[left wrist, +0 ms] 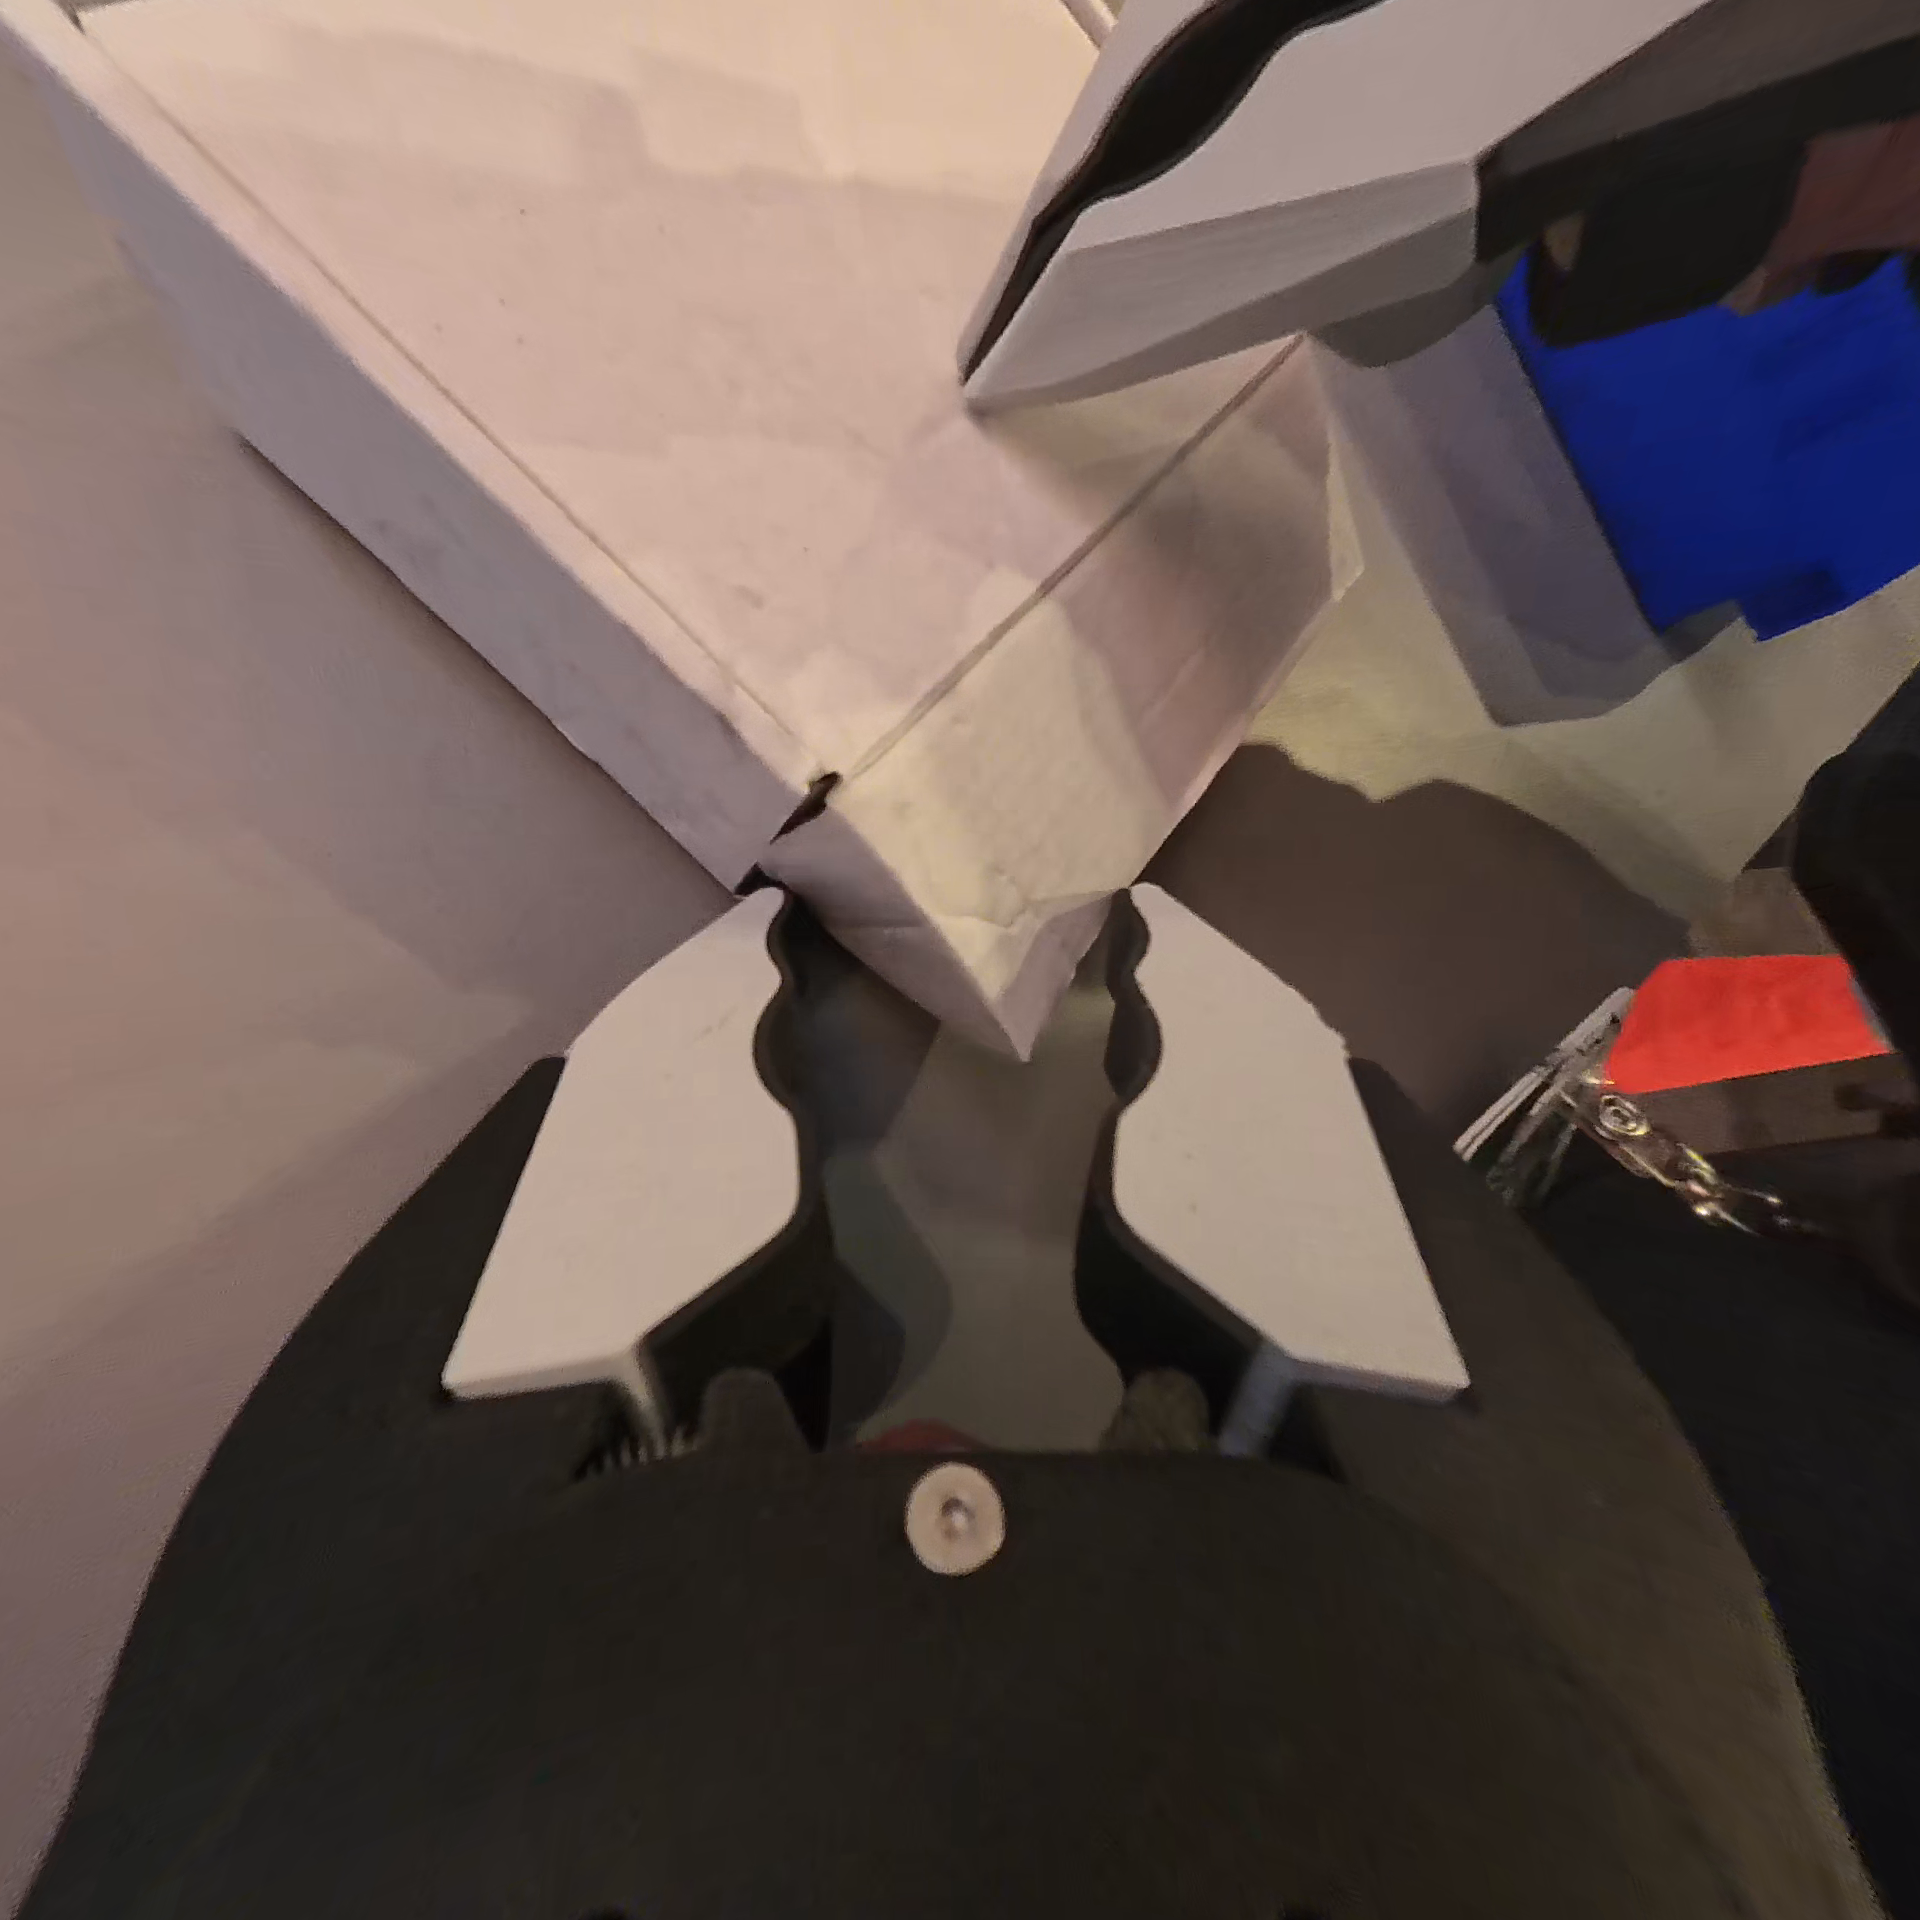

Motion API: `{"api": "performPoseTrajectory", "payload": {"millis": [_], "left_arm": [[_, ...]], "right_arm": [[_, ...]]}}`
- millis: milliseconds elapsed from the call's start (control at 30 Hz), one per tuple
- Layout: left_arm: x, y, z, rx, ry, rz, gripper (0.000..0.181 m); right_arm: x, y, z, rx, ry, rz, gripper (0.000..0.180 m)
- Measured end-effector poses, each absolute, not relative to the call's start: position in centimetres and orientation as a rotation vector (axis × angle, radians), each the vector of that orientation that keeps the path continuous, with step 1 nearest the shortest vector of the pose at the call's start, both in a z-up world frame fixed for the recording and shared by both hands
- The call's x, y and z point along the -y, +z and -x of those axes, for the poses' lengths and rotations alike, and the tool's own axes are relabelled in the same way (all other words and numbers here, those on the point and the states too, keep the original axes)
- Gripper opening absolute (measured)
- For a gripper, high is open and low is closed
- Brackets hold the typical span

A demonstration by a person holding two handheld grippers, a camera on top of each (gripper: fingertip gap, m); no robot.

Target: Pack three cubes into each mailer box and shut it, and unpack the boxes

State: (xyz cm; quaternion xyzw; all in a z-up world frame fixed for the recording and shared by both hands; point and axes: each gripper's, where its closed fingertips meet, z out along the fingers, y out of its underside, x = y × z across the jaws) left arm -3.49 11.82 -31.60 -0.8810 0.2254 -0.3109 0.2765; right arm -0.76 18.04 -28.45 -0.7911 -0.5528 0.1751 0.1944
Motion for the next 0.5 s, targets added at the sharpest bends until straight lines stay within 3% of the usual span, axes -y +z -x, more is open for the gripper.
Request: {"api": "performPoseTrajectory", "payload": {"millis": [500], "left_arm": [[-11.57, -31.16, 3.96, -0.64, -0.805, 2.311, 0.052]], "right_arm": [[-18.12, -28.42, 0.71, 1.546, 0.491, 2.222, 0.0]]}}
